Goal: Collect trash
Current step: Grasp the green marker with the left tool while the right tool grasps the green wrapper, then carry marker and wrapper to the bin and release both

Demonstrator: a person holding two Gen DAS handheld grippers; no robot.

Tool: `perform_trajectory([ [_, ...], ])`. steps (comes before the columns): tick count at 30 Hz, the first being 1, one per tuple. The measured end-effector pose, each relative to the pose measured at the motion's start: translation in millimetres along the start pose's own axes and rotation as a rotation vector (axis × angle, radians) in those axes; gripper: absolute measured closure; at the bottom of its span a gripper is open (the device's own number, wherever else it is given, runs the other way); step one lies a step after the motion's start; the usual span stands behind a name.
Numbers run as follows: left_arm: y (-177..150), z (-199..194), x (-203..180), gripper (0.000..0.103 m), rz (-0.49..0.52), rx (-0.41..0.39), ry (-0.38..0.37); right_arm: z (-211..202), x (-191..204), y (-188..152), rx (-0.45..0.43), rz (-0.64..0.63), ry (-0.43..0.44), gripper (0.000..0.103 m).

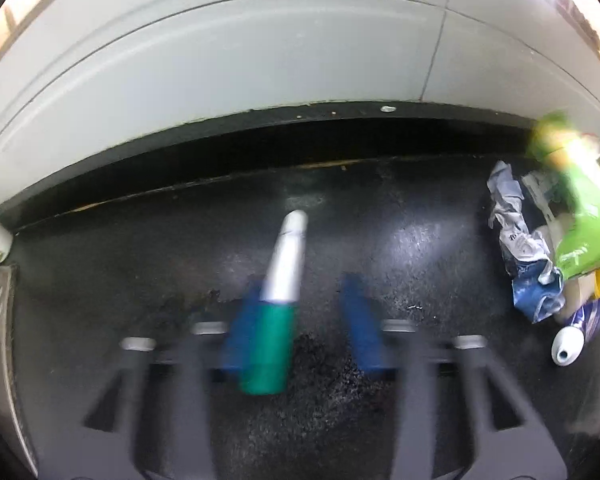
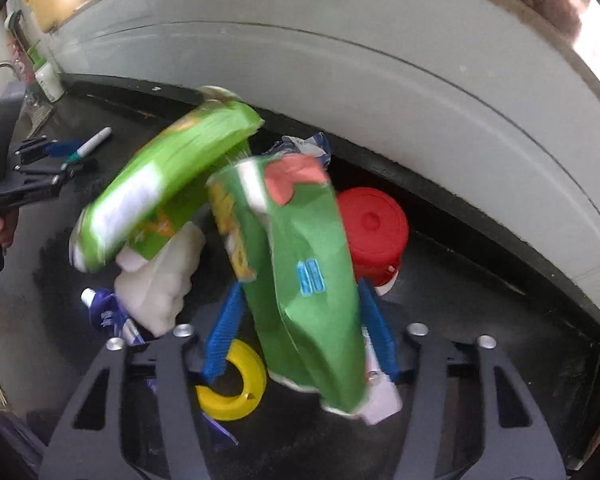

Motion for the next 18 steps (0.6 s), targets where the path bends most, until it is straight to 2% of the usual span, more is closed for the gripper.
perform_trajectory([
  [3,1,-12,-1,0.089,-0.033,0.007,-0.011,-15,5,1,-0.037,0.01,0.006,0.057],
  [11,-3,-57,-13,0.09,-0.072,0.004,-0.012,-68,22,4,-0.139,0.04,0.053,0.059],
  [18,-27,-120,-13,0.09,-0.143,-0.001,-0.012,-90,48,1,-0.16,-0.01,0.059,0.059],
])
Point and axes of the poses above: each gripper's, at about its wrist camera, not at the fingertips, and z roughly the way its jaws point, x to its left, y to its top, the point moved 7 cm from there along z, roughly the way its jaws point, and after that the axes turned 13 degrees about y, right-handed, at the moved point
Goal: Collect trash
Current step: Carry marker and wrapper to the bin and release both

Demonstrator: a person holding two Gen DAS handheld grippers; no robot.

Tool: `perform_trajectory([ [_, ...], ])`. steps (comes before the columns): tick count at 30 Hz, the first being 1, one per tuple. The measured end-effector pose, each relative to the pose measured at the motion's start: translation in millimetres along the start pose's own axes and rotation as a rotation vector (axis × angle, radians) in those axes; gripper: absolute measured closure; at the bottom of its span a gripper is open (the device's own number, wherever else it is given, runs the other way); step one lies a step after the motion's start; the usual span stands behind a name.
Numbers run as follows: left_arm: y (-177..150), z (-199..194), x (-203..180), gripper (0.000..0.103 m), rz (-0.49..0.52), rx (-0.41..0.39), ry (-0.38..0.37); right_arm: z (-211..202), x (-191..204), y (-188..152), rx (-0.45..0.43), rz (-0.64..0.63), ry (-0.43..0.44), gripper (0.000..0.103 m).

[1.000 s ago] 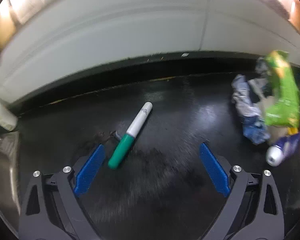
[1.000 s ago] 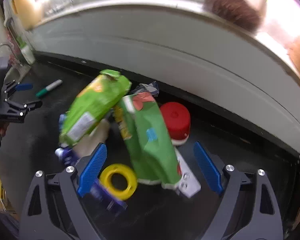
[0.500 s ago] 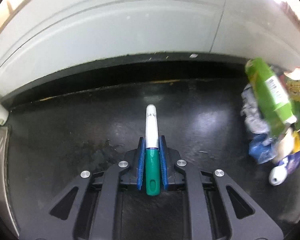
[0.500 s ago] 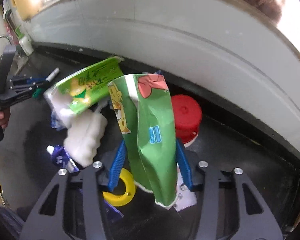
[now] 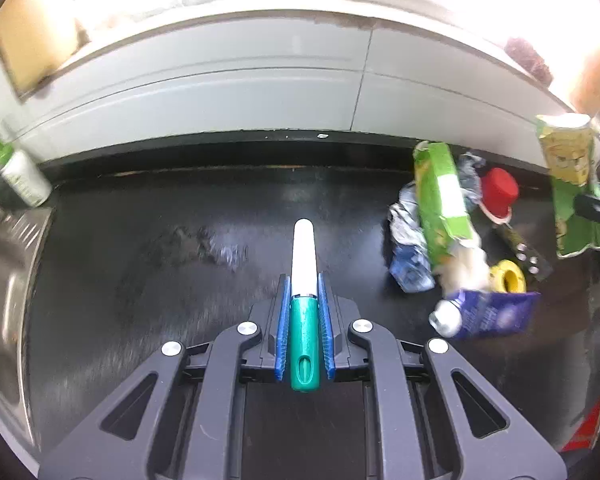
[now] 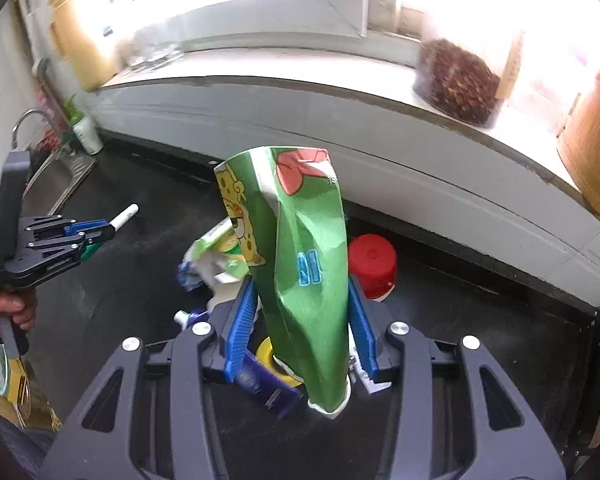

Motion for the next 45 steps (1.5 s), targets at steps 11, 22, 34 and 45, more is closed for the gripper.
perform_trajectory([
  [11,-98,-99,18,0.09,-0.139,-0.004,0.085,-10,113,-32,0.052,-0.158,0.139,0.058],
  [22,-253,-169,96,0.09,-0.37,0.079,0.234,24,298,-93,0.212,-0.391,0.387,0.058],
  [34,-443,-206,208,0.089,-0.677,0.19,0.398,76,537,-197,0.439,-0.678,0.66,0.058],
  [45,-580,-128,270,0.089,-0.795,0.253,0.39,204,645,-291,0.665,-0.71,0.642,0.056],
])
Point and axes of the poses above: each gripper's, at about its wrist camera, not at the fingertips, and z roughly the way its jaws point, x to its left, y to its top, the point moved 7 cm from there along z, roughly the way its jaws point, and after that the axes turned 13 degrees about y, right-handed, at the moved point
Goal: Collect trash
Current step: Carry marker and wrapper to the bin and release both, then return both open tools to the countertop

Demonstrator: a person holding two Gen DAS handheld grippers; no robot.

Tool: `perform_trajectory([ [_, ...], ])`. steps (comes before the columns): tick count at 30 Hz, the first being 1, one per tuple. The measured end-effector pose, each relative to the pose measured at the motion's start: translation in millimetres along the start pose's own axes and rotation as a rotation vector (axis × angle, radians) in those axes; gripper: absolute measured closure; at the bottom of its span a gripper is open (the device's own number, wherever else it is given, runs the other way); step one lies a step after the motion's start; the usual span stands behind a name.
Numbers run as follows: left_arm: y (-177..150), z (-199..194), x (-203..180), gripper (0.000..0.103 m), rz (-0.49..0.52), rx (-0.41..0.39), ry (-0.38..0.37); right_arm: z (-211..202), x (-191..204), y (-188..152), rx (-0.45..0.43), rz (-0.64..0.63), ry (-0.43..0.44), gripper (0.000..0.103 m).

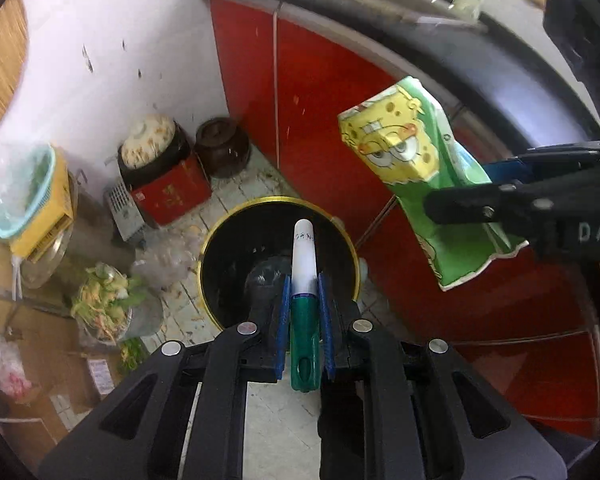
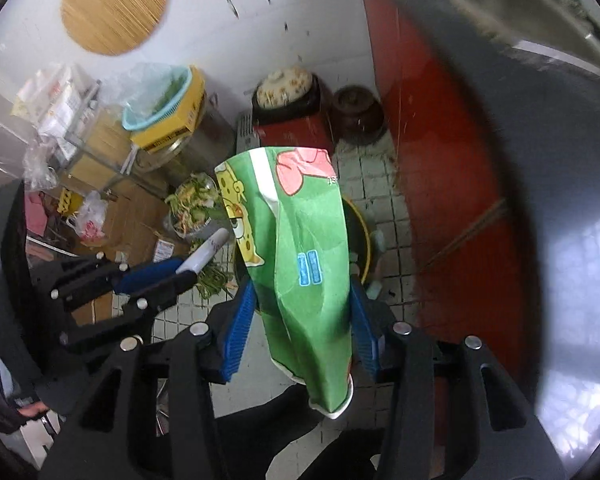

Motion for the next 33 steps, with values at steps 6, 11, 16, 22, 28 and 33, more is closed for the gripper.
perform_trajectory([
  [6,-7,43,10,0.089,-0.026,0.033,-0.033,46,-8,14,0.053,0.002,-0.016,0.05],
  [11,-10,59,19,0.057,-0.048,0.049,-0.043,65,-17,23,0.075,0.009,-0.04,0.033],
  [16,-12,54,26,0.038,-0.048,0.034,-0.019,61,-20,19,0.078,0.032,-0.036,0.029],
  [22,-10,30,26,0.025,-0.035,0.031,-0.001,28,-12,9,0.038,0.03,-0.036,0.019],
  [28,16,-26,1,0.006,0.069,-0.007,0.009,-79,-8,-11,-0.102,0.086,-0.064,0.009],
  [33,43,-88,-60,0.006,0.219,-0.075,-0.024,-206,-23,-59,-0.264,0.132,-0.166,0.007],
])
Point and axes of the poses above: each gripper's, at about its wrist camera, not at the fingertips, and z roughly the way its jaws point, x to its left, y to its top, the point moved 7 cm from there along z, roughly the way its jaws point, and after that the axes turned 13 degrees about y, right-handed, at the moved point
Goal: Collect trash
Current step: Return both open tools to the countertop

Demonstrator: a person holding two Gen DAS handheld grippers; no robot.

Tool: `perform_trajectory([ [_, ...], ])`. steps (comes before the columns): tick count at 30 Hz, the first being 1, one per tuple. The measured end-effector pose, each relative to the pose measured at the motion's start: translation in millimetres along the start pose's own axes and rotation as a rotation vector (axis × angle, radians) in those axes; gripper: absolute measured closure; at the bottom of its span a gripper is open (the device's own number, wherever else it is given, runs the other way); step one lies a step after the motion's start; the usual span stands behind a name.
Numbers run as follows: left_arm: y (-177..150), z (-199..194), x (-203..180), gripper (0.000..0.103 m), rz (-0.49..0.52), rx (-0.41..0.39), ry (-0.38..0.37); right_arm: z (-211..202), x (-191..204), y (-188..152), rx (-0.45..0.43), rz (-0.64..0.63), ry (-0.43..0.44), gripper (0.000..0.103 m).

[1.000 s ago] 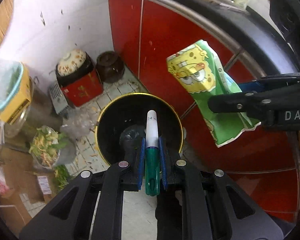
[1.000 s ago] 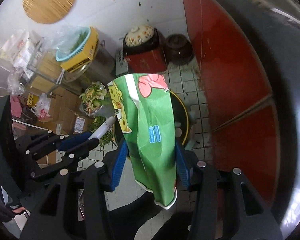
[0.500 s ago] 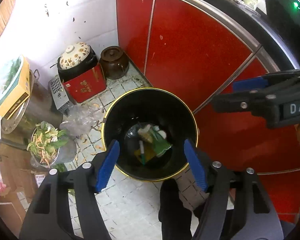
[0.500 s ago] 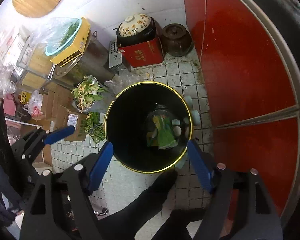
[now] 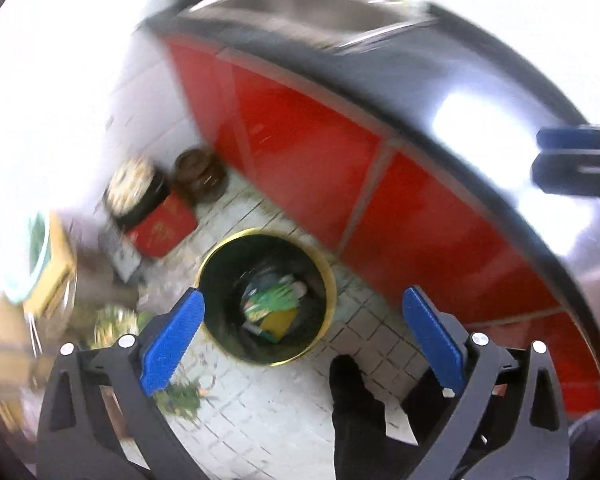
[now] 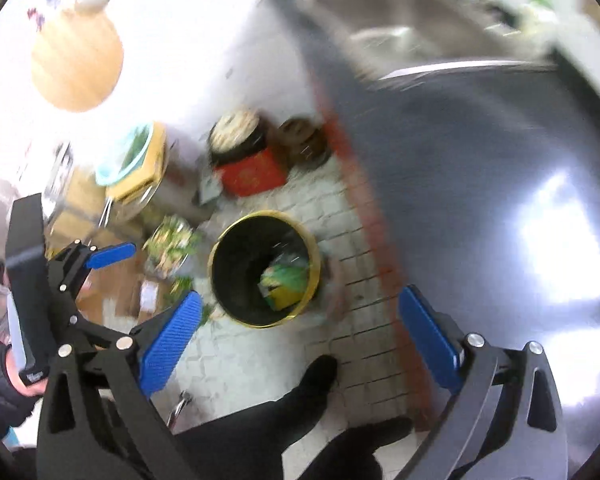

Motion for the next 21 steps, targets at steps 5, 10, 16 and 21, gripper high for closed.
perform_trajectory([
  [5,57,-60,-107,0.006,0.182,-0.099,-0.123,-133,-71,-37,-0.185,0.129,-0.188,0.007],
  [10,97,-112,-235,0.006,0.354,-0.174,-0.295,-253,-144,-106,-0.334,0.295,-0.388,0.007],
  [16,107,-153,-351,0.006,0.504,-0.217,-0.374,-342,-200,-191,-0.424,0.44,-0.54,0.007],
  [21,114,-170,-410,0.006,0.569,-0.234,-0.398,-369,-233,-240,-0.464,0.513,-0.576,0.007],
])
Point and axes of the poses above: each gripper's, at about its wrist camera, not at the fingertips, and z roughly the way its jaws point, x to its left, y to its top, the point moved 7 cm from there along z, roughly the way its jaws point, and after that the axes turned 13 degrees about y, right-handed, at the moved point
